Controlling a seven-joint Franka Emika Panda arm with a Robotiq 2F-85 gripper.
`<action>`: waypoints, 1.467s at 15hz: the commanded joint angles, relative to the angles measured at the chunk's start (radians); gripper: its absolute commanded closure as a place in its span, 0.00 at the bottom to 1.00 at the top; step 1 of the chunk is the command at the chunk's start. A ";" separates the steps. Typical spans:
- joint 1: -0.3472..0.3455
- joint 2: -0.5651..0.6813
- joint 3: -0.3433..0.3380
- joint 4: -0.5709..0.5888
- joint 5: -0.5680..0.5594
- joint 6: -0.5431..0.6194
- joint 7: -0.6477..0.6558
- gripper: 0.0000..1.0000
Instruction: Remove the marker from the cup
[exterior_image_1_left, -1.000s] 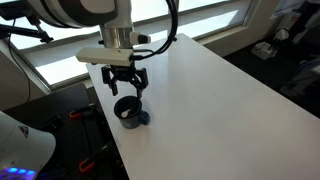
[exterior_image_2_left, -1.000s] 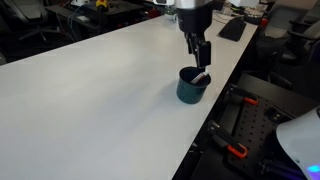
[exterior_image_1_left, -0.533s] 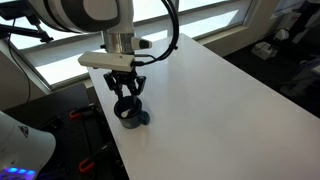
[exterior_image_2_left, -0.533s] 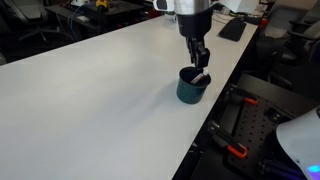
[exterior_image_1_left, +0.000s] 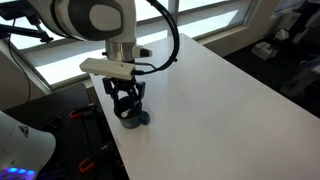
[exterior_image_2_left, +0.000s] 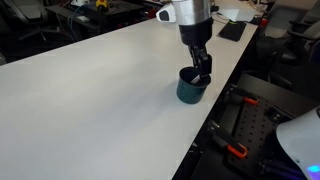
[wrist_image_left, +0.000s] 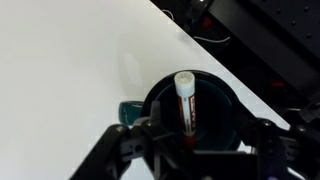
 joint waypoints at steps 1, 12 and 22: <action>-0.005 0.037 -0.007 0.017 -0.014 0.002 0.019 0.31; -0.021 0.092 -0.031 0.031 -0.036 -0.004 0.018 0.97; -0.025 -0.024 -0.028 0.030 -0.005 -0.053 -0.012 0.95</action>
